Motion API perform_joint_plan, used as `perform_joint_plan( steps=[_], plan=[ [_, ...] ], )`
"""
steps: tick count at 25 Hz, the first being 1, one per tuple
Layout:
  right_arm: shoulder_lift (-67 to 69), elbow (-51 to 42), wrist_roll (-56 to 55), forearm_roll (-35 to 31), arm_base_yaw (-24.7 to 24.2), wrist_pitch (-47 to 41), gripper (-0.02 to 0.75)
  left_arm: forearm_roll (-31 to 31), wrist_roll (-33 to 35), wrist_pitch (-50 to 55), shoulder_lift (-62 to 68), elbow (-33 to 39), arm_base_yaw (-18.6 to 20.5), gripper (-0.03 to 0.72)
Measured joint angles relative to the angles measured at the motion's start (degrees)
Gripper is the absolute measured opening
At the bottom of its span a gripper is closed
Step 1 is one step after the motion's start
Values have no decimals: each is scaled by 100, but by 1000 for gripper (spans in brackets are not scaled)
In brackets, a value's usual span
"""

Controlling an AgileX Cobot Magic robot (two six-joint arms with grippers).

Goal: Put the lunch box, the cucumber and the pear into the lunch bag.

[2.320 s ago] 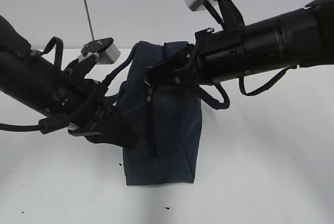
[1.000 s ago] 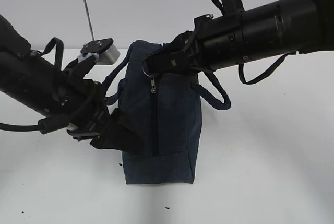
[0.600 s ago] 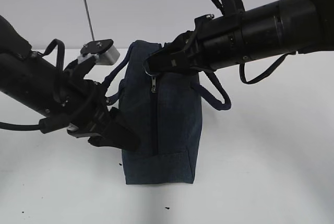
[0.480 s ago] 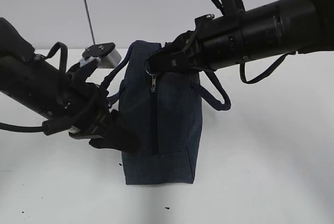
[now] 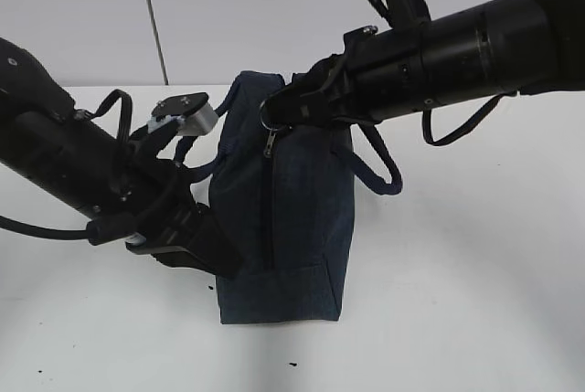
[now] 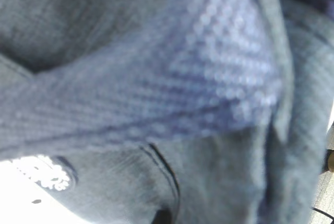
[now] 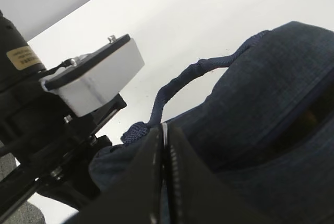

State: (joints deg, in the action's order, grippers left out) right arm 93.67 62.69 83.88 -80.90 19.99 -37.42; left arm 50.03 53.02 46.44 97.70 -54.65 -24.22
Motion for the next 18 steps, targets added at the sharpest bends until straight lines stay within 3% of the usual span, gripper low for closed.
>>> perform_joint_plan(
  steps=[18],
  plan=[
    [81,59,-11,13,-113,-204,6,-187,-99,6,17,-5,0,-6]
  ],
)
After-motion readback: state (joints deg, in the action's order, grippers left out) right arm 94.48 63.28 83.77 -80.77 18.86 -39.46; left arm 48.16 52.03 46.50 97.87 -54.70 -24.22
